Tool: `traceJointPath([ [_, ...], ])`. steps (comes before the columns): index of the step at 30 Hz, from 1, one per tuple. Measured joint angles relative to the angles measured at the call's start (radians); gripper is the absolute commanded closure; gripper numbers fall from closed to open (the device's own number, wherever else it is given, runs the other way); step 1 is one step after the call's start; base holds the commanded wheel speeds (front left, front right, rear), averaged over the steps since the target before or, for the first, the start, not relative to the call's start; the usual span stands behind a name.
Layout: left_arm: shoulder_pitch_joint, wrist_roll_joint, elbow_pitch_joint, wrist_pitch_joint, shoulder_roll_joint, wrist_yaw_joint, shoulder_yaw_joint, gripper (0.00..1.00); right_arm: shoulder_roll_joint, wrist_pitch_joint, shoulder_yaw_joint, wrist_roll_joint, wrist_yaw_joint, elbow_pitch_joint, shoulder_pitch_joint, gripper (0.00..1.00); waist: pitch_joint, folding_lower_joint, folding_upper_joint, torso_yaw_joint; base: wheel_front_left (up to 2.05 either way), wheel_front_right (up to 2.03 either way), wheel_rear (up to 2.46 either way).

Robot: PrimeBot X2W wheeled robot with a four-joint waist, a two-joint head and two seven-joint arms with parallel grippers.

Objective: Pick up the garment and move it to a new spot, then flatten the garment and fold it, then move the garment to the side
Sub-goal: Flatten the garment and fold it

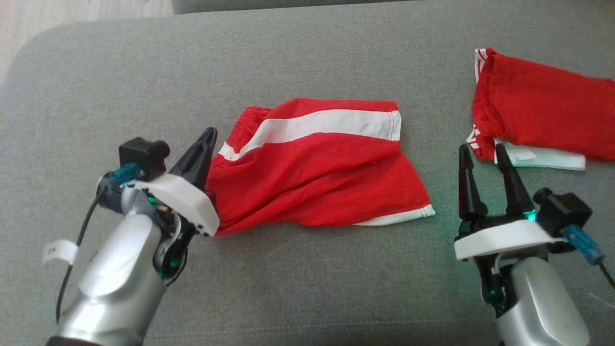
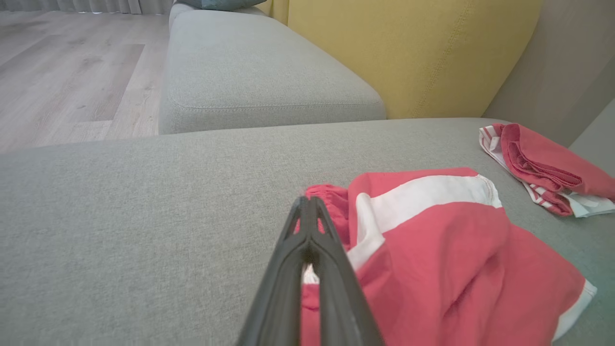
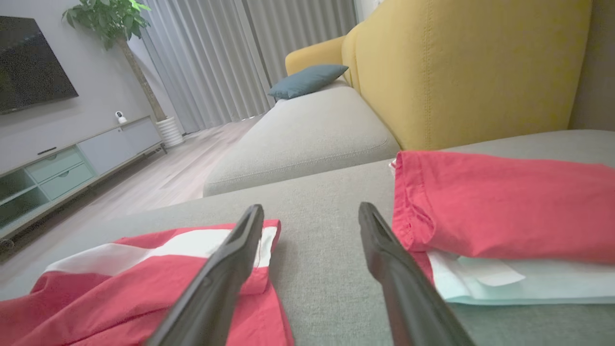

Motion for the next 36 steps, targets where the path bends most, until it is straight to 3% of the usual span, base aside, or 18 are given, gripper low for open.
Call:
traceJointPath([
  [8,0.053,0.0,-0.026,-0.023,0.001,0.029,0.011,1.0,0.0,0.0,0.021,-0.002,0.0,0.047,-0.042,0.0,-0.018,0.0,0.0,0.011,0.0,0.0,0.0],
  [17,0.179,-0.012,-0.166,-0.052,-0.001,0.104,0.126,1.0,0.0,0.0,0.022,0.006,0.0,0.058,-0.035,0.0,-0.054,0.0,0.0,0.022,0.0,0.0,0.0],
  [21,0.271,0.03,-0.266,-0.053,-0.02,0.116,0.197,1.0,0.0,0.0,0.023,0.018,0.0,0.051,-0.012,0.0,-0.071,0.0,0.0,0.037,0.0,0.0,0.0],
  [22,0.271,0.03,-0.266,-0.053,-0.02,0.116,0.197,0.85,0.0,0.0,0.023,0.018,0.0,0.051,-0.012,0.0,-0.071,0.0,0.0,0.037,0.0,0.0,0.0],
  [23,0.293,0.035,-0.282,-0.053,-0.032,0.115,0.217,0.59,0.0,0.0,0.025,0.022,0.0,0.051,-0.002,0.0,-0.075,0.0,0.0,0.04,0.0,0.0,0.0],
  [24,0.316,0.041,-0.297,-0.053,-0.044,0.116,0.233,0.07,0.0,0.0,0.028,0.024,0.0,0.05,0.009,0.0,-0.078,0.0,0.0,0.043,0.0,0.0,0.0],
  [25,0.339,0.047,-0.308,-0.053,-0.055,0.115,0.252,0.0,0.0,0.0,0.031,0.024,0.0,0.049,0.017,0.0,-0.081,0.0,0.0,0.045,0.0,0.0,0.0],
  [36,0.416,0.13,-0.325,-0.053,-0.104,0.067,0.353,0.0,0.0,0.0,0.048,0.035,0.0,0.039,0.03,0.0,-0.083,0.0,0.0,0.044,0.0,0.0,0.0],
])
